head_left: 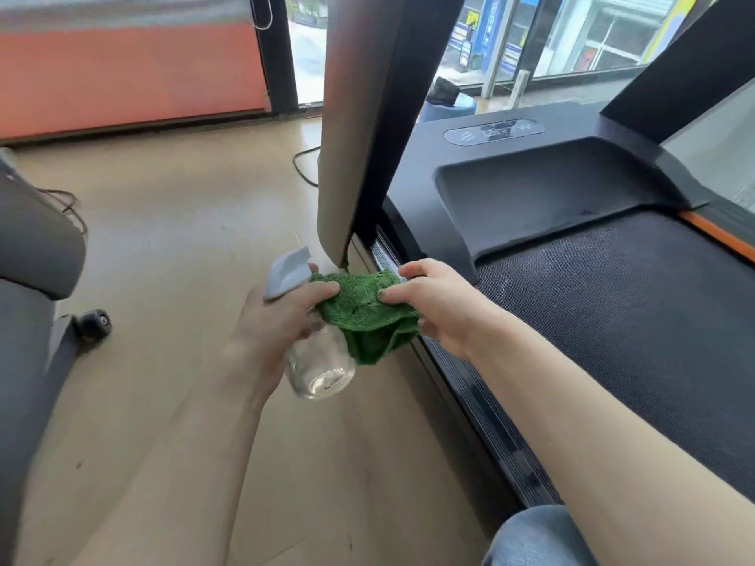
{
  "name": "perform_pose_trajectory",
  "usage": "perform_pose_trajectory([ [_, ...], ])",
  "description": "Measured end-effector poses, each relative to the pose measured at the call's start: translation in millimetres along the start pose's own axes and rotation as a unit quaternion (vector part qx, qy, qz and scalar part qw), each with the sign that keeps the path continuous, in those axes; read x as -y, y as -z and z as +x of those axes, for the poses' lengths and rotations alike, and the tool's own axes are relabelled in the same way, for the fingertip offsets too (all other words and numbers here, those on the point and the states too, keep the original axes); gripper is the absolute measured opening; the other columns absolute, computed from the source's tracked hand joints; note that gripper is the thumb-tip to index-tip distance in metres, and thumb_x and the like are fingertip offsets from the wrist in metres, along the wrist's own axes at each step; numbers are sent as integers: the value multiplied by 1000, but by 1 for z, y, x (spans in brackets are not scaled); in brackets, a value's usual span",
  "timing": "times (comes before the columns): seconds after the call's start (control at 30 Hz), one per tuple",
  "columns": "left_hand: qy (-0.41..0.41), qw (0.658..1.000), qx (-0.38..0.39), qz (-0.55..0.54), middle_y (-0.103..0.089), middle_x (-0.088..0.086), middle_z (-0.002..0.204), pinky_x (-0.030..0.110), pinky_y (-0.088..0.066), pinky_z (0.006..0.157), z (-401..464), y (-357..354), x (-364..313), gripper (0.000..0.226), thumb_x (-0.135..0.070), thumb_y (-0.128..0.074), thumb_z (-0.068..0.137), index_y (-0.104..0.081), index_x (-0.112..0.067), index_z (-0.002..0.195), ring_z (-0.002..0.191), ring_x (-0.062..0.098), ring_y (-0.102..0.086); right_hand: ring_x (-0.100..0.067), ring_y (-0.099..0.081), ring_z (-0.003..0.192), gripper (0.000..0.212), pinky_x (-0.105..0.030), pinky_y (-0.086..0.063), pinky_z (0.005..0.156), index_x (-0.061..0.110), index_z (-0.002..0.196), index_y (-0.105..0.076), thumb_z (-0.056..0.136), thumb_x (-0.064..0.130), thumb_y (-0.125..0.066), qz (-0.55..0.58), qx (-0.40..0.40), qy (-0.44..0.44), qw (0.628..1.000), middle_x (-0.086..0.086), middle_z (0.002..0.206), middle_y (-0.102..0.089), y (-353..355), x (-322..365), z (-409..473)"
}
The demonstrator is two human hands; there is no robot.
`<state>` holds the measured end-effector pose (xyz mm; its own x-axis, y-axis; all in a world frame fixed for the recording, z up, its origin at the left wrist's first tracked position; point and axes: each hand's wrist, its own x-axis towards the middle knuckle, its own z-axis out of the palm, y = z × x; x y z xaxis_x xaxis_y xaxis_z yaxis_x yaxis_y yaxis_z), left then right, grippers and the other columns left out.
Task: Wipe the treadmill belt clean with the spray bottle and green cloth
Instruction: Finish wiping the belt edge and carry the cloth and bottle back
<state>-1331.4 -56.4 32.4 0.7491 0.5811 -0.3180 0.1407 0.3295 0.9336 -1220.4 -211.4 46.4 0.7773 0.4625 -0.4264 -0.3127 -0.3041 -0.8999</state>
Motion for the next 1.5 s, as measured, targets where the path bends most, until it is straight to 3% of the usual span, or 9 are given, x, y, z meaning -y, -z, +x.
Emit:
perform_pose_trajectory([
  [0.13,-7,1000,-5,0,-76,2,88,35,-63,78,3,13,-5,30,-3,-79,88,-73,-17,115,84,21,-75,-28,-70,90,51,-43,-61,76,33,127,-58,93,-4,-53,76,73,41,994,-17,119,-66,0,3,3],
  [0.3,-27,999,17,17,-77,-1,84,27,-61,63,2,27,-13,27,-2,-75,92,-72,-16,115,77,16,-76,-32,-67,109,69,-35,-56,83,21,130,-60,75,-20,-56,94,148,93,980,-17,121,-65,0,1,14],
  [0.43,-78,992,43,93,-76,15,108,30,-63,77,0,42,-18,32,-2,-77,88,-74,-18,116,96,26,-75,-25,-70,101,83,-38,-58,88,26,132,-58,59,-7,-74,-72,130,115,982,-11,112,-69,-4,-2,24],
  [0.67,-86,987,39,131,-74,20,114,27,-60,73,1,59,-24,34,3,-76,86,-74,-15,115,94,22,-72,-1,-57,60,23,-16,-47,58,19,78,-63,68,15,-83,-275,131,204,931,6,69,-61,-22,13,28],
  [0.8,-77,986,15,149,-77,14,112,23,-60,70,-2,66,-34,41,-12,-77,71,-76,-18,111,92,17,-74,-9,-59,65,26,-28,-49,65,13,80,-56,73,14,-81,-271,205,149,929,2,69,-58,-28,33,35],
  [0.93,-56,985,-5,163,-78,13,111,39,-61,84,0,75,-67,36,-22,-79,72,-77,-20,109,100,25,-76,-17,-65,74,24,-31,-52,68,15,83,-57,76,2,-77,-179,238,75,952,0,71,-63,-40,68,37],
  [1.13,-33,980,-9,198,-73,-5,89,24,-54,69,-3,110,-167,26,-22,-82,89,-74,-18,114,78,9,-69,-28,-68,111,40,-39,-54,90,9,125,-63,86,10,-68,-26,300,-66,951,-10,117,-72,-78,146,23],
  [1.33,23,989,16,147,-76,5,118,41,-55,96,-11,130,-233,51,-35,-79,83,-67,-20,130,98,22,-76,-27,-68,110,42,-40,-52,99,6,124,-62,83,11,-65,34,288,-91,953,-11,117,-72,-122,206,9],
  [1.5,43,994,-10,105,-75,11,127,35,-60,88,-9,134,-259,59,-23,-83,77,-68,-24,135,107,24,-75,-28,-69,99,36,-38,-53,90,3,122,-62,87,7,-58,57,285,-115,950,-16,117,-71,-142,244,8],
])
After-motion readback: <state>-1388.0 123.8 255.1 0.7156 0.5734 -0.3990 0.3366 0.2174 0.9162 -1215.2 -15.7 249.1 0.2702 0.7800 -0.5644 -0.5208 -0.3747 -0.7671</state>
